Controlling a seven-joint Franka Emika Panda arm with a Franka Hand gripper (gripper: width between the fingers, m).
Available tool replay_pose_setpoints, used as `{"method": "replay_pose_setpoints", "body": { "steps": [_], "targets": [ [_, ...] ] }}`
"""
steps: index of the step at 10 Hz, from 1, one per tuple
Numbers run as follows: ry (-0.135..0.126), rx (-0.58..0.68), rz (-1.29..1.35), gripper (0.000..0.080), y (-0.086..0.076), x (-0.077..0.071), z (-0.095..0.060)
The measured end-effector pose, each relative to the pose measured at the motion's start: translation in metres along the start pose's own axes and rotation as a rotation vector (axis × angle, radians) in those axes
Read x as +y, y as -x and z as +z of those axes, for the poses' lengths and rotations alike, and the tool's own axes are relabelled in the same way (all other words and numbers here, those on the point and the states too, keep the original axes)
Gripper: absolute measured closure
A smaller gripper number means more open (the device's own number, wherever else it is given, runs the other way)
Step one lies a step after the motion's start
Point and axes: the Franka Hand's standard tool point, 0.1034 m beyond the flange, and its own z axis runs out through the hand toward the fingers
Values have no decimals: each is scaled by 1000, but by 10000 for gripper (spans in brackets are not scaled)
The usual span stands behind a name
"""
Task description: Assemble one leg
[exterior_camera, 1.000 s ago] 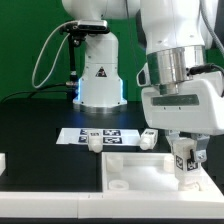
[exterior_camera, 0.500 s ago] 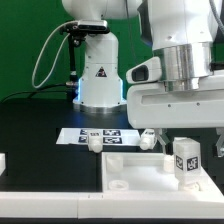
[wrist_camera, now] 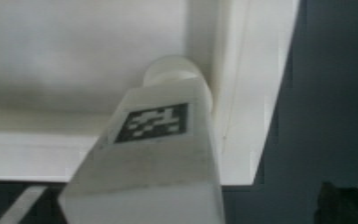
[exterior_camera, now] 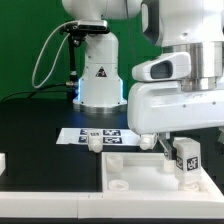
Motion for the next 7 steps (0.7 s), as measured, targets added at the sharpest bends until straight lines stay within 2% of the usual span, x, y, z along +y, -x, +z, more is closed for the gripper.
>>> {"method": "replay_pose_setpoints", "body": {
  "steps": [2, 3, 4, 7],
  "targets": [
    [1, -1, 18, 394, 0, 0, 1],
    [0, -1, 58, 394, 1, 0, 1],
    [3, -2, 134, 510, 1, 4, 1],
    [9, 2, 515, 510, 1, 10, 3]
  ]
}}
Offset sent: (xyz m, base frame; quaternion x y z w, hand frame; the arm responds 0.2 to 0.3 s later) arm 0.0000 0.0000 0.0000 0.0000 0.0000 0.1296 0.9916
